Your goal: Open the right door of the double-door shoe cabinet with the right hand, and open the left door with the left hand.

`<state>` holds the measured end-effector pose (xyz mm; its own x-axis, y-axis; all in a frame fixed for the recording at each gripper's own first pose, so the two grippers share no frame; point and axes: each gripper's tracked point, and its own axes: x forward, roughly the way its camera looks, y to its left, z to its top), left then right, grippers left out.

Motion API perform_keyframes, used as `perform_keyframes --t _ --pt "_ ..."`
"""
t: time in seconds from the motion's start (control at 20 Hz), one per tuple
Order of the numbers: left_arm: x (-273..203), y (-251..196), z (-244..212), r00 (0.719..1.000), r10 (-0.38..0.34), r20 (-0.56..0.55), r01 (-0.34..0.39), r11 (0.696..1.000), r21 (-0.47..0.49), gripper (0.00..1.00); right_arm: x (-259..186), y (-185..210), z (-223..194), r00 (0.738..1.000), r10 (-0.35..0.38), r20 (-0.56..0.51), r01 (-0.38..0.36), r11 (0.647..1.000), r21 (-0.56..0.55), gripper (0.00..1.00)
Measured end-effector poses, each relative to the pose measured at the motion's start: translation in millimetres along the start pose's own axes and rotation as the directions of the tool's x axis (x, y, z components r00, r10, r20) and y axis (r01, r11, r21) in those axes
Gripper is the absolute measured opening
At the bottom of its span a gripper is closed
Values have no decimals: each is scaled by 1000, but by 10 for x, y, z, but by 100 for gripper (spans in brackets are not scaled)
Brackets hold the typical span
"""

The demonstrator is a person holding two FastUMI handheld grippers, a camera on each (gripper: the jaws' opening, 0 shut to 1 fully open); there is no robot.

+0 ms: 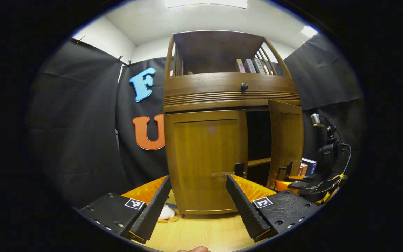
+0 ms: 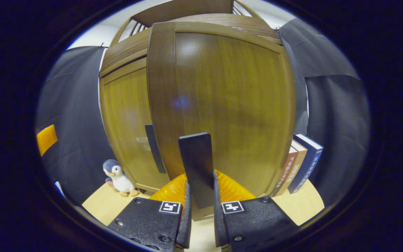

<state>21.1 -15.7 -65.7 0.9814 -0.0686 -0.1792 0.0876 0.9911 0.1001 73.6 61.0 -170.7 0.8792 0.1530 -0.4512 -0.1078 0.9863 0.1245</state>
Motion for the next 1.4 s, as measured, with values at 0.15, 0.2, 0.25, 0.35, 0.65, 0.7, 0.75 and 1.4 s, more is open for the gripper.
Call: perform_keyframes --t 0.15,0.2,0.25,0.35,0.65,0.7,0.75,1.4 --pt "1 -109 27 1000 -15 -2 15 1000 15 96 -196 -113 -47 1000 0 1 0 1000 -1 30" --pt "3 -141 39 1000 -21 -3 21 1000 16 96 -263 -154 -53 1000 -4 7 4 1000 -6 30" --pt "6 -185 44 1000 -26 -5 27 999 18 96 -315 -191 -65 1000 -9 15 9 1000 -19 31" --pt "11 -254 22 999 -35 -10 36 999 19 96 -439 -294 -85 1000 -16 23 17 999 -37 29" --pt "71 -596 -23 995 -95 -36 95 995 -9 96 -738 -615 -145 998 -56 21 56 998 -15 26" --pt "95 -672 -39 993 -109 -40 109 994 -12 96 -781 -664 -151 998 -66 21 67 998 -19 25" --pt "104 -733 -52 992 -121 -43 120 993 -13 96 -824 -722 -152 997 -78 19 78 997 -21 25" --pt "255 -1305 -102 970 -233 -65 230 972 -50 96 -1204 -1362 -193 973 -231 2 231 971 62 13"
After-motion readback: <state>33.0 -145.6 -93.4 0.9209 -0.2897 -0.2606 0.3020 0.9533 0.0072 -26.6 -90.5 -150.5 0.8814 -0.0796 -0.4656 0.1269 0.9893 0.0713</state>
